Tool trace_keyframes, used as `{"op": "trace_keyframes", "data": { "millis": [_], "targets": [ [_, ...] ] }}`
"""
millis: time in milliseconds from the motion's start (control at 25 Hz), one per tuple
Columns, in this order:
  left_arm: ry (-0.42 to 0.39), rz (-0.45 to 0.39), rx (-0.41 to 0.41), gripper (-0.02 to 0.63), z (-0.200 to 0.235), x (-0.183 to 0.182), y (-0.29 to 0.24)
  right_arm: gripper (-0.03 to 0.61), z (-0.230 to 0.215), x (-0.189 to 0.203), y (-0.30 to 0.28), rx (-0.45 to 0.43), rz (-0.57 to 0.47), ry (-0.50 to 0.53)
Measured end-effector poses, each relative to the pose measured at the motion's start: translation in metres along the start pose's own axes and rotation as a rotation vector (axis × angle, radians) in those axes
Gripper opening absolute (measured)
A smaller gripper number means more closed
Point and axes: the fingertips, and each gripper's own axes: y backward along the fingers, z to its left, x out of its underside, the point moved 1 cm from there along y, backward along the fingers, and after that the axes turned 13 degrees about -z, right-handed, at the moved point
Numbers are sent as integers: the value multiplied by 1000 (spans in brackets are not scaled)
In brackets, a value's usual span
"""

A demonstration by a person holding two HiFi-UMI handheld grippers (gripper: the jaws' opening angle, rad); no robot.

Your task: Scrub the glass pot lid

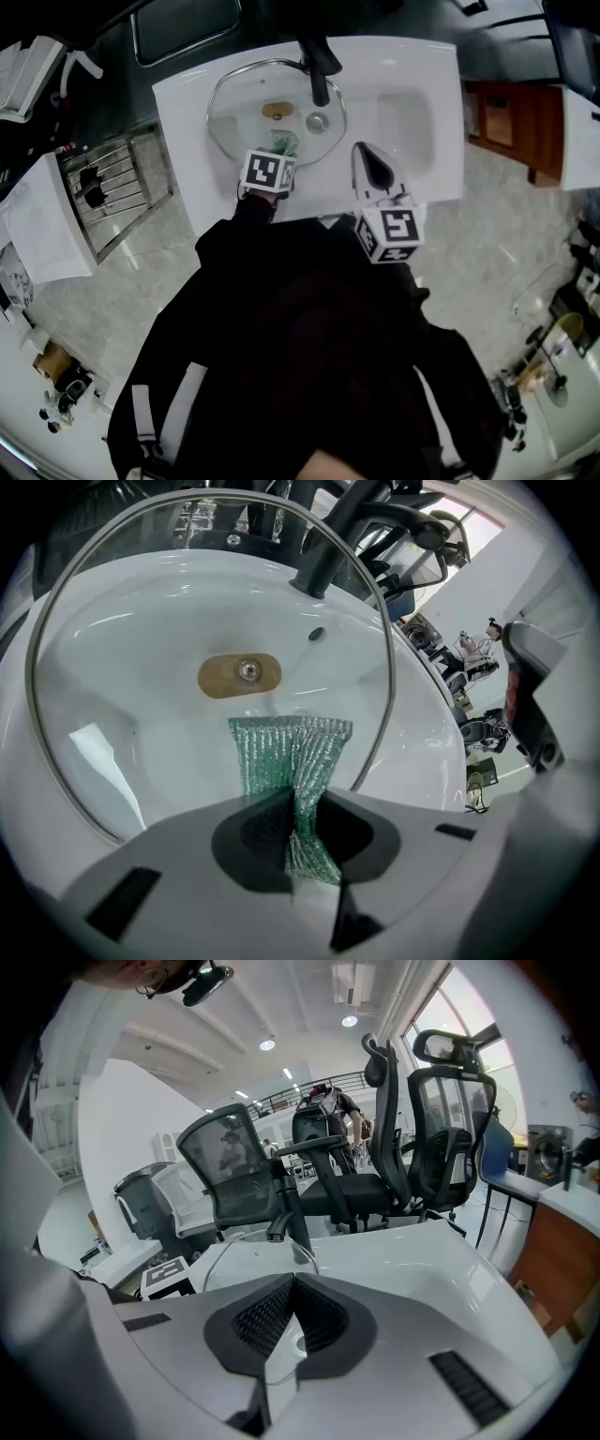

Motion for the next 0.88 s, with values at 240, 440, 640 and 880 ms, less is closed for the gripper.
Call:
{"op": "trace_keyframes", "data": {
  "millis": [240, 440, 640, 880],
  "targets": [
    [-14, 5, 12, 61, -9, -3, -5, 3, -7, 0, 4, 18, 2, -5],
    [-22, 7, 20, 61, -16, -6, -8, 3, -12, 0, 7, 33, 6, -13],
    [-30, 11, 26, 61, -22, -8, -11, 3, -14, 0, 9, 31, 5, -14],
    [-42, 9, 35, 61, -29, -11, -15, 3, -19, 2, 12, 41, 6, -16]
  ]
}}
